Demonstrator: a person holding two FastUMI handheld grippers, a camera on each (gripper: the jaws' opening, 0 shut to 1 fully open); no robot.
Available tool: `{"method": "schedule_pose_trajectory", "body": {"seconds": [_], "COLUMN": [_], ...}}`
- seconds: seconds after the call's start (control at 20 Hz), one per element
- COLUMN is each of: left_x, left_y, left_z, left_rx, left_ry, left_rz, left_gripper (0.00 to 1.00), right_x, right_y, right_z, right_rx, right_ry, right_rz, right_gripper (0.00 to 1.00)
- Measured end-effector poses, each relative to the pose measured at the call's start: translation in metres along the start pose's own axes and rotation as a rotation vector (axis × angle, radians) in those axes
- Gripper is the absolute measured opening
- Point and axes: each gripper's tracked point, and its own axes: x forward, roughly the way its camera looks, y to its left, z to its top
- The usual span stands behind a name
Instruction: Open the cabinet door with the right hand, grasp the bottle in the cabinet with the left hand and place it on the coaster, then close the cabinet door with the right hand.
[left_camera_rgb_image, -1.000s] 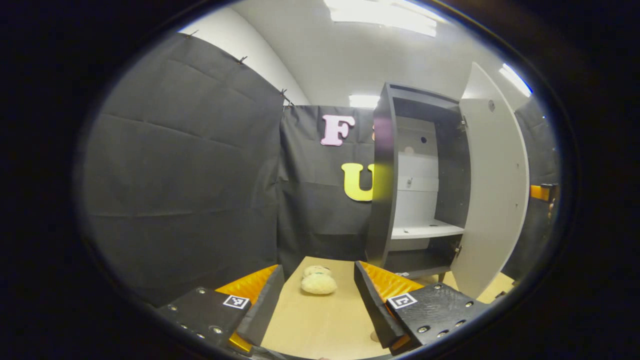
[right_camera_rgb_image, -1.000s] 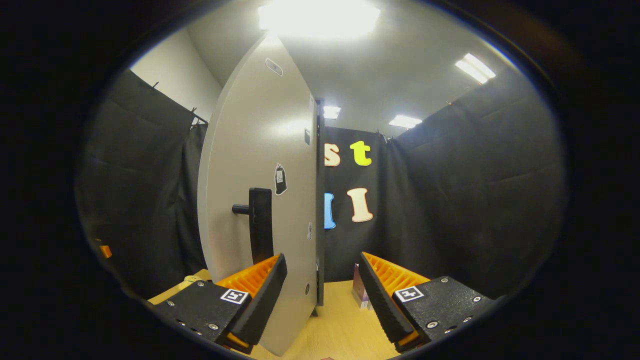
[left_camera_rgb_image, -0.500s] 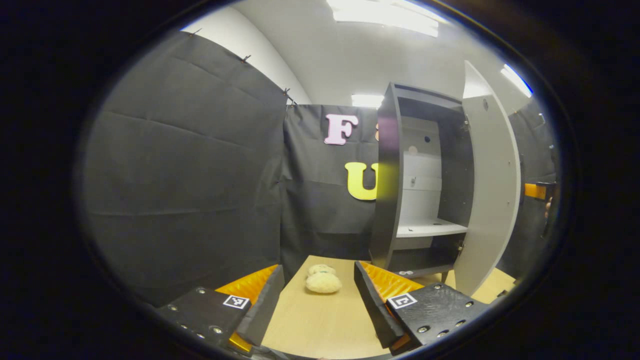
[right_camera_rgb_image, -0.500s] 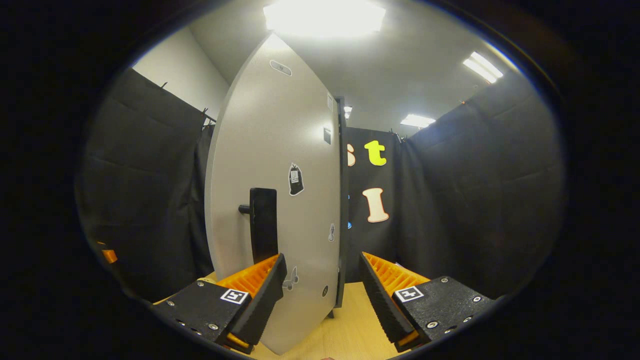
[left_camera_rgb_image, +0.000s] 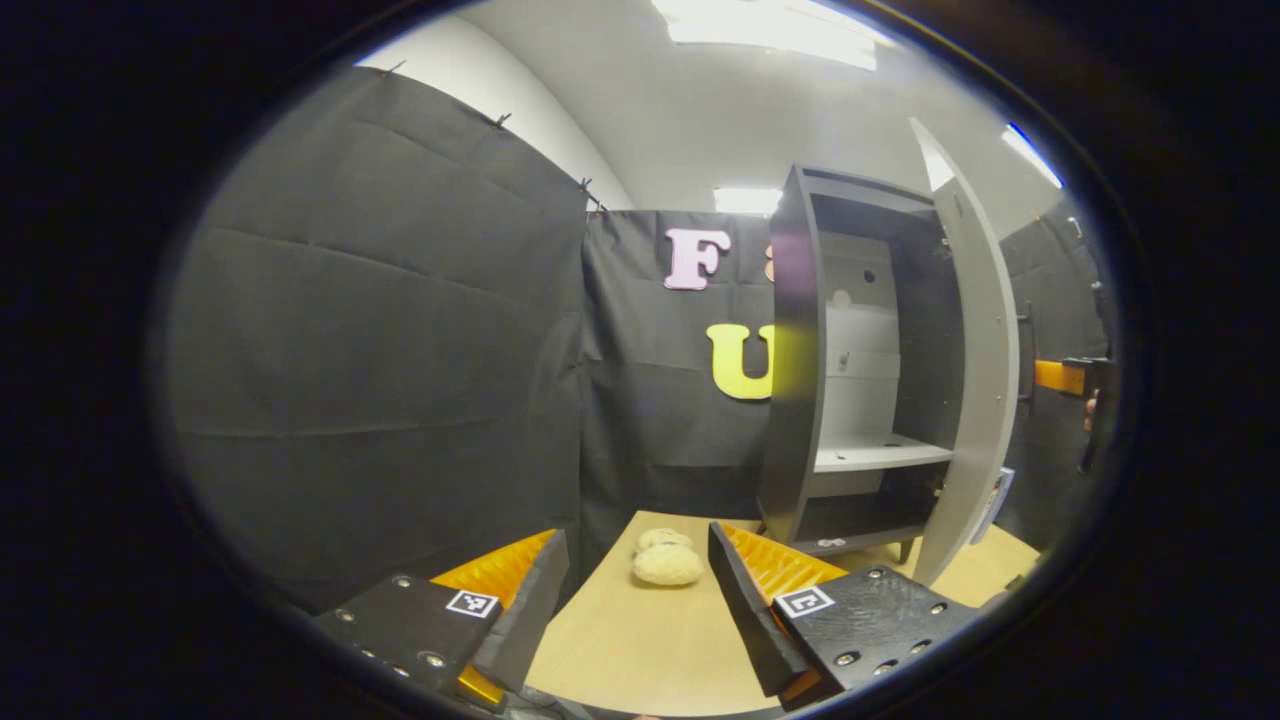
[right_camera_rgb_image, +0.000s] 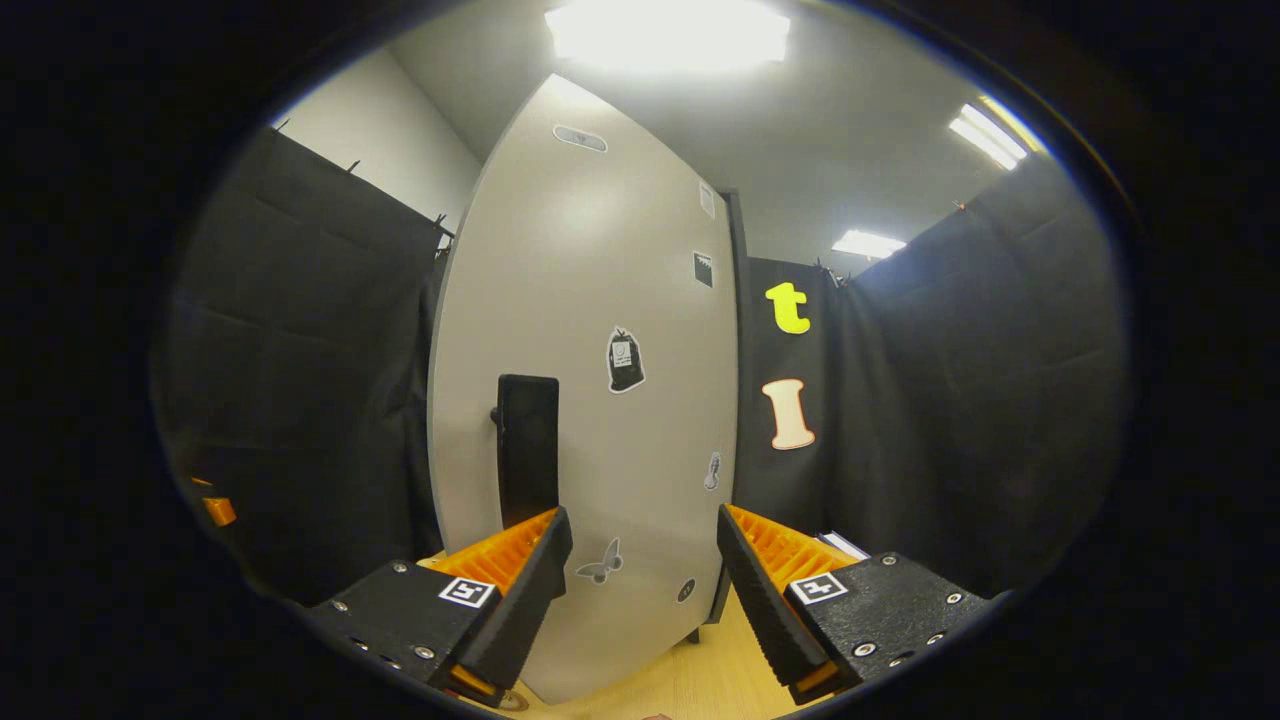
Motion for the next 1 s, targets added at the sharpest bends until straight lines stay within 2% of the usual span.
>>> {"method": "schedule_pose_trajectory", "body": {"seconds": [0.2, 0.35, 0.55, 0.8, 1.0], "left_x": [-0.001, -0.003, -0.004, -0.007, -0.011], "left_y": [0.007, 0.011, 0.016, 0.013, -0.012], "left_z": [0.000, 0.001, 0.003, 0.007, 0.022], "left_rx": [0.017, 0.024, 0.044, 0.048, 0.064], "left_ry": [-0.001, 0.004, -0.004, -0.003, -0.015], "left_rz": [0.026, 0.040, 0.046, 0.001, -0.075], "left_gripper": [0.82, 0.84, 0.82, 0.84, 0.82], "right_x": [0.006, 0.006, 0.008, -0.001, -0.009], "right_y": [0.012, 0.009, 0.016, 0.009, -0.004], "right_z": [-0.003, -0.010, -0.023, -0.022, -0.021], "right_rx": [-0.007, -0.009, 0.039, 0.049, 0.046], "right_ry": [0.017, 0.044, 0.077, 0.086, 0.080], "right_rz": [0.048, 0.045, 0.058, 0.029, -0.023], "right_gripper": [0.93, 0.93, 0.93, 0.93, 0.93]}}
